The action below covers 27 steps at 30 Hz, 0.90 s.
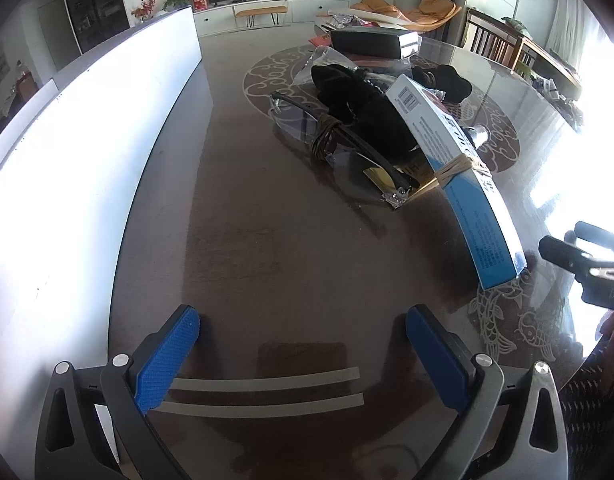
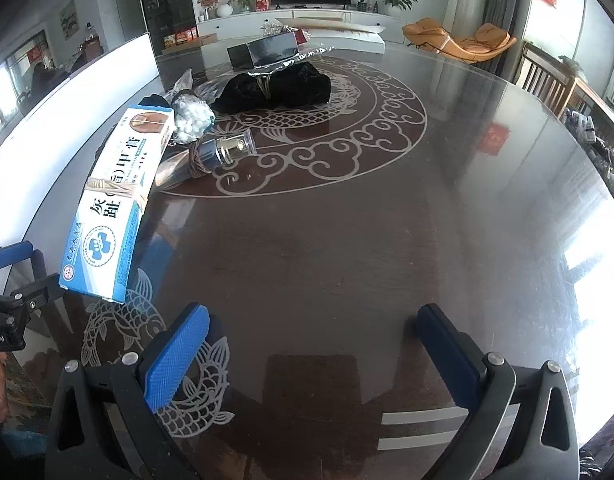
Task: Organize objects
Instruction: 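Grasp the blue-and-white nail cream box with the right tool, then grasp the eyeglasses with the left tool while the right tool lifts the box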
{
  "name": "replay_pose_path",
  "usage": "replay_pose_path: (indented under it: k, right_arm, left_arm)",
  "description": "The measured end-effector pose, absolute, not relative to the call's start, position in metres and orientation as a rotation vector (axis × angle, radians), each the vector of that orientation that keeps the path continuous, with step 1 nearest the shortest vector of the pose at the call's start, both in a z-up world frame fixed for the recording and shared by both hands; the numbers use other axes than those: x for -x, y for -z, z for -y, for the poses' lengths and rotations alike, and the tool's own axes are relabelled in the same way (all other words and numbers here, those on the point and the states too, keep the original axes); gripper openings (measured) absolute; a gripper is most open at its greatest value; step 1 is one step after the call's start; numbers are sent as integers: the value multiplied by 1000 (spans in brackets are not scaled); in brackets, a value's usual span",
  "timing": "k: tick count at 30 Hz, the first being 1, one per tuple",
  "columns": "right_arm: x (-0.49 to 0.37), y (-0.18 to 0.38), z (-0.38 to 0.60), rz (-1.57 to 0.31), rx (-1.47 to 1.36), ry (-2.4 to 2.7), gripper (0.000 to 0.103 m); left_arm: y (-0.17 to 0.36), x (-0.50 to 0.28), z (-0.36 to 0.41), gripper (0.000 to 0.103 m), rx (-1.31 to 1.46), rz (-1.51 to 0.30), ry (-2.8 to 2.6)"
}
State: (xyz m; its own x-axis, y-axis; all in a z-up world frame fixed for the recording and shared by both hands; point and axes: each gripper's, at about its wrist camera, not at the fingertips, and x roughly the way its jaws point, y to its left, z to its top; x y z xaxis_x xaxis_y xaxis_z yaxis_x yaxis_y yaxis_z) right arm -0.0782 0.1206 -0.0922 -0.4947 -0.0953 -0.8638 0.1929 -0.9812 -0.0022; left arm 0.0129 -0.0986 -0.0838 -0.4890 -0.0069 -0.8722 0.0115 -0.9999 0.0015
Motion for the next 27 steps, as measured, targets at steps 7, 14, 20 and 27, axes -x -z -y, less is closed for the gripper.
replay_pose_path:
  k: [7, 14, 20, 27]
  right_arm:
    - [96, 62, -82, 224, -1399, 2365, 101]
    - [122, 78, -12, -15, -1418, 2269, 47]
    - [86, 77, -45, -18, -1427, 2349, 44]
    - [35, 78, -121, -3, -1439, 2605, 44]
  left_arm:
    - [84, -16, 98, 103, -1547, -17, 2707]
    - [83, -20, 99, 103, -1571, -3, 2714]
    - [83, -19, 98, 103, -1559, -10, 2714]
    - [67, 14, 96, 103, -1623, -143, 2716]
